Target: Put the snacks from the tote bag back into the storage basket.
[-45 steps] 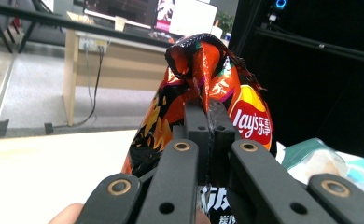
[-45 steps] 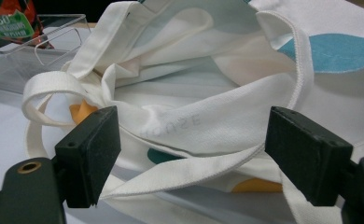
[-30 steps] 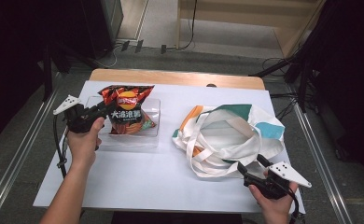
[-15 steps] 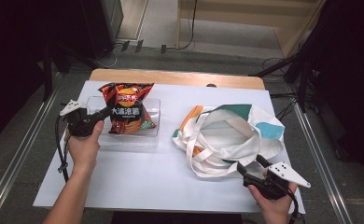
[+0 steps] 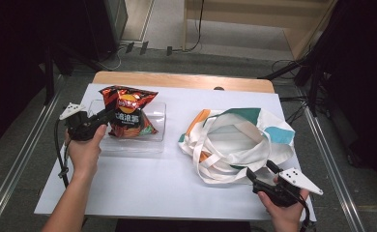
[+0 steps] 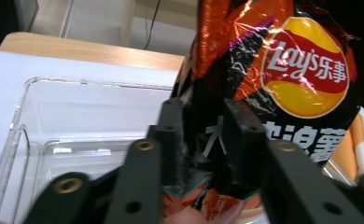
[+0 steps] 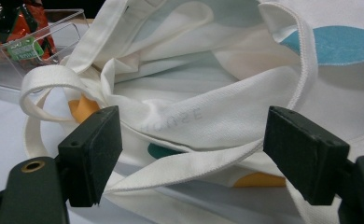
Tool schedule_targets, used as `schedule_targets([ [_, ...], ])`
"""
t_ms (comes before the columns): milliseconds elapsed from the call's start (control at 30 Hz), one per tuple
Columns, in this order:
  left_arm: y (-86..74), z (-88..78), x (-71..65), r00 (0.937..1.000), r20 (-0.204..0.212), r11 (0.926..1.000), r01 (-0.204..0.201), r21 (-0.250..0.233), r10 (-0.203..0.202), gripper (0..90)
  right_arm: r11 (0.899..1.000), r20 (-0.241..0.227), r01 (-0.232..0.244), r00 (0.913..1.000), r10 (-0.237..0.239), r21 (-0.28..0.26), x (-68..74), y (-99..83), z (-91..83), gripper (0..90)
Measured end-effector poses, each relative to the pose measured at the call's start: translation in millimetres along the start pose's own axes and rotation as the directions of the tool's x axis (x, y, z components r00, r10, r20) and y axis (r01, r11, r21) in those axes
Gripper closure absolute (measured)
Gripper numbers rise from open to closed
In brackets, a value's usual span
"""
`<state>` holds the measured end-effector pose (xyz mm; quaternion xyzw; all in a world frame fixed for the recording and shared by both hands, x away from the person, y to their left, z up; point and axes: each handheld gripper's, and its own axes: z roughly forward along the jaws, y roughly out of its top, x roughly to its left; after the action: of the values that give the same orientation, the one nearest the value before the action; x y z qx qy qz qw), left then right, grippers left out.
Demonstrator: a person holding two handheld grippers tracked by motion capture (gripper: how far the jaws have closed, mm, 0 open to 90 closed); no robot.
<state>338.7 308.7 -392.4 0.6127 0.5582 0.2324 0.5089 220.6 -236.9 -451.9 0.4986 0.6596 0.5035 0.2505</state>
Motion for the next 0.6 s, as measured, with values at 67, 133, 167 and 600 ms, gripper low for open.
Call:
schedule_targets([
  [67, -1.8, -3.4, -4.8, 0.9999, -0.008, 0.9998, -0.014, -0.012, 0.014, 38.1, 1.0, 0.003, -0.006, 1.0, 0.006, -0.001, -0.8, 0.1, -0.7, 20.4],
  [133, -3.4, -7.2, -11.4, 0.9988, -0.028, 0.9991, -0.041, -0.013, 0.04, 22.7, 1.0, 0.004, -0.006, 1.0, 0.006, -0.002, -1.1, 0.1, -0.8, 20.4],
  [167, -4.6, -10.2, -16.7, 0.9974, -0.03, 0.9977, -0.066, -0.011, 0.066, 15.5, 1.0, 0.005, -0.003, 1.0, 0.003, -0.003, -1.6, 0.1, -0.7, 20.4],
  [600, -26.2, -34.4, -46.8, 0.98, 0.045, 0.9809, -0.193, -0.027, 0.194, 0.0, 1.0, 0.005, -0.002, 1.0, 0.002, -0.007, -1.6, 0.6, -1.3, 20.1],
])
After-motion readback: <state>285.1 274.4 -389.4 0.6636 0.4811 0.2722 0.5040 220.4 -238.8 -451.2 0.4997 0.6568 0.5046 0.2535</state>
